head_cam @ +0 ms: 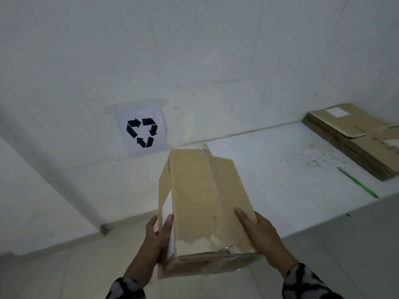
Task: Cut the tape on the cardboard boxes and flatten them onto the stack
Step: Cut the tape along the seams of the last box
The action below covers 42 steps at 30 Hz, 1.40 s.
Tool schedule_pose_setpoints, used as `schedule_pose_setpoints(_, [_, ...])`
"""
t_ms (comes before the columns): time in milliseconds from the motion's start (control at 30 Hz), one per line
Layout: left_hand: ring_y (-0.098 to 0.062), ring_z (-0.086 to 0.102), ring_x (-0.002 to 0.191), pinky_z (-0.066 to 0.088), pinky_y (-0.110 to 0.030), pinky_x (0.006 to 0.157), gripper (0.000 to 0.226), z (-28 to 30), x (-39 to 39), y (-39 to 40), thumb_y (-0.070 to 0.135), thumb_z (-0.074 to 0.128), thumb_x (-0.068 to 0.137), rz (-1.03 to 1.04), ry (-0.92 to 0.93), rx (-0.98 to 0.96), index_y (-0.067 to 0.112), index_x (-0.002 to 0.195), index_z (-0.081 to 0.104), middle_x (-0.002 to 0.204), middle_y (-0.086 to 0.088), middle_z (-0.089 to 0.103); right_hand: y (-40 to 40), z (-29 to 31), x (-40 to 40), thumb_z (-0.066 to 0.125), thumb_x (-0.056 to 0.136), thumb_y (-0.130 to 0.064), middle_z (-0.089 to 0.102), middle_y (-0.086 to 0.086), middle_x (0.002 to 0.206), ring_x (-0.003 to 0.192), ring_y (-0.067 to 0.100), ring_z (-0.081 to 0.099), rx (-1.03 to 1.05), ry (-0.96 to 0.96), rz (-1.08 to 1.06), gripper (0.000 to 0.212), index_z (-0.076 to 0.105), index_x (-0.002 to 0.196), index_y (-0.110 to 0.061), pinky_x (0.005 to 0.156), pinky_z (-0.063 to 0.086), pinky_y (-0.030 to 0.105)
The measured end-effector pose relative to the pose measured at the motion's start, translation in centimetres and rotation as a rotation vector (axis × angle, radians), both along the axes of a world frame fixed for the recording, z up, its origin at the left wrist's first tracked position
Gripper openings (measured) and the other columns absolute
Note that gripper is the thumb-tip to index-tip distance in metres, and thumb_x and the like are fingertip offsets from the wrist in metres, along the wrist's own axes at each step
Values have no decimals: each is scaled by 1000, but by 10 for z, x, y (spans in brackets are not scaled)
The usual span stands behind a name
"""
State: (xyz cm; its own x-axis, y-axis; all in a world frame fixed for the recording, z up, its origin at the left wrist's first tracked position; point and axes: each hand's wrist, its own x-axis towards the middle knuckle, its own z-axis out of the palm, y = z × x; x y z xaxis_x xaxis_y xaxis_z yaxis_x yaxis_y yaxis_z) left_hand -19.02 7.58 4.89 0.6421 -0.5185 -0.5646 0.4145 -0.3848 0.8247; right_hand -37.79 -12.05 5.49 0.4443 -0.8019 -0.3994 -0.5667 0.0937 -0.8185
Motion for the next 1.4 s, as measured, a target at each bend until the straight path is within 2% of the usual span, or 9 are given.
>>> schedule_pose_setpoints(167, [-32, 68, 105, 57, -41, 80, 104, -2, -65, -41, 85, 74, 44, -74, 80, -50, 29, 131, 58, 113, -5, 72, -62, 0, -73, 50, 68, -87, 64, -14, 116, 97, 7, 63, -53, -14, 50, 77, 51, 129, -39, 83, 52, 31])
schedule_pose_setpoints(267, [-30, 67, 109, 47, -48, 101, 74, 1, -125, -83, 71, 66, 72, -19, 247, -224, 21, 126, 62, 120, -7, 70, -110, -1, -123, 49, 68, -90, 64, -15, 120, 100, 8, 65, -57, -54, 104, 83, 47, 135, -41, 84, 54, 30])
schedule_pose_setpoints(400, [-33, 68, 107, 49, -49, 96, 57, 15, -192, -137, 62, 47, 88, 71, 315, -287, 24, 128, 61, 120, -10, 70, -161, 5, -165, 32, 77, -84, 54, -5, 125, 105, 6, 54, -159, -99, 166, 71, 48, 124, -32, 84, 43, 26])
schedule_pose_setpoints(533, [-32, 68, 108, 51, -49, 92, 58, 23, -216, -181, 65, 43, 91, 118, 245, -312, 26, 131, 57, 121, -9, 70, -212, 23, -173, 23, 70, -94, 38, -9, 126, 113, 8, 41, -105, -254, 107, 92, 39, 142, -39, 100, 30, 28])
schedule_pose_setpoints(667, [-32, 69, 106, 53, -48, 92, 55, 28, -217, -231, 60, 53, 89, 106, 111, -290, 22, 129, 59, 117, -8, 71, -252, 28, -155, 31, 70, -96, 37, -12, 146, 132, 10, 40, -107, -207, 373, 95, 34, 148, -41, 116, 28, 36])
schedule_pose_setpoints(833, [-23, 71, 99, 57, -43, 85, 62, 29, -196, -310, 62, 74, 74, 140, -38, -268, 28, 125, 60, 111, 2, 73, -299, 37, -140, 42, 80, -82, 36, -20, 147, 134, 8, 41, 65, -167, 374, 84, 28, 151, -41, 114, 37, 41])
schedule_pose_setpoints(967, [-10, 71, 94, 56, -35, 85, 52, 37, -186, -384, 62, 66, 81, 91, -216, -203, 35, 125, 59, 111, 12, 72, -352, 41, -134, 32, 90, -75, 65, -17, 124, 111, 7, 61, 307, -259, 271, 52, 55, 128, -47, 92, 48, 29])
schedule_pose_setpoints(1167, [-14, 38, 139, 38, -43, 112, 92, 44, -210, -470, 88, 44, 75, -198, -478, -82, 52, 151, 6, 155, 18, 30, -432, 7, -143, 35, 90, -73, 62, 18, 131, 112, 39, 60, 795, -587, 49, 70, 63, 132, -24, 87, 50, 50])
schedule_pose_setpoints(1400, [-32, -13, 150, 3, -63, 117, 94, 31, -244, -556, 81, 39, 82, -284, -647, 378, 45, 152, -12, 163, 12, -15, -506, -51, -145, 39, 99, -60, 70, 9, 120, 112, 32, 64, 805, -401, 116, 50, 65, 124, -25, 87, 55, 49])
